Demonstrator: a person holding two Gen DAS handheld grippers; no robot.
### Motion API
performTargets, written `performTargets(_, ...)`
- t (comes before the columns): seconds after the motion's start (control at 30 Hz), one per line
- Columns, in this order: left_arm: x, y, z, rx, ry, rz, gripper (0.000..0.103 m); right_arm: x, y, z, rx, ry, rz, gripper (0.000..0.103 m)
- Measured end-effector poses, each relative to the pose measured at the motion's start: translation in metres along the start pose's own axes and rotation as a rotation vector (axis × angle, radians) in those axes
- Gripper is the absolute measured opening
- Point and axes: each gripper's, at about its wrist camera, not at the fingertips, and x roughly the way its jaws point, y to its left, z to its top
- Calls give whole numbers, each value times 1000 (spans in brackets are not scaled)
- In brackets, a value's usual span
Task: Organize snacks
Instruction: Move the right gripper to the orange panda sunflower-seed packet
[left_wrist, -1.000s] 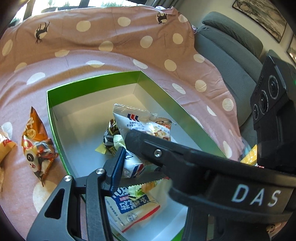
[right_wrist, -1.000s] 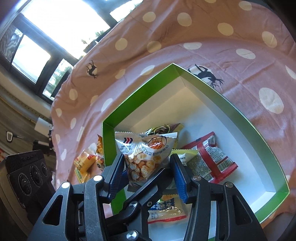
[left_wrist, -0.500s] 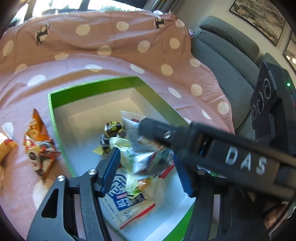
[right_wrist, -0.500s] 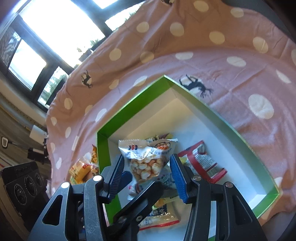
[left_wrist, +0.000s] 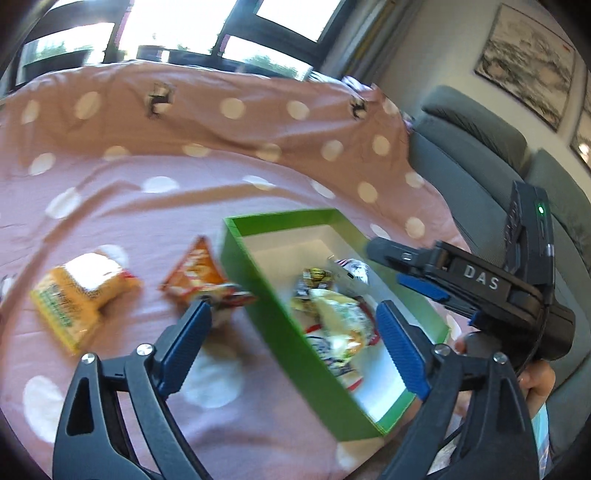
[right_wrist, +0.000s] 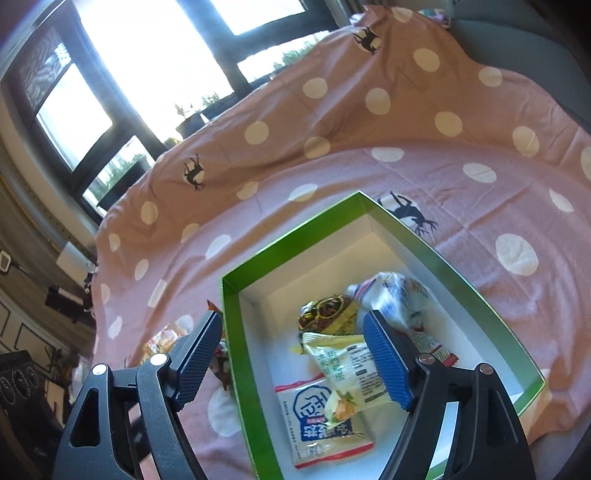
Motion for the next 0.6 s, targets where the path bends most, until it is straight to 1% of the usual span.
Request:
performTargets(0.1,-19,21,-2,-31,-22,40,98,-3,14,-2,-34,-14,-8,80)
performTargets(0.2,-37,46,-5,-69,-35,91,99,-4,29,-5,-71,-28,-7,81)
performTargets(0.37,-63,94,-13,-138,-43,201,101,-1,55,-13,-131,-35,-3,82)
performTargets(0.5,-74,135,-26,-185,-50,274,102,8,75,-20,-174,-13,-2,82)
performTargets(0.57,-75,154,-33,-236,-49,290,102,15,87,-25,-202,6,-2,82)
performTargets(0.6,-73,160,-35,-254,-35,286,102,19,92,-28,-218,16,0,82)
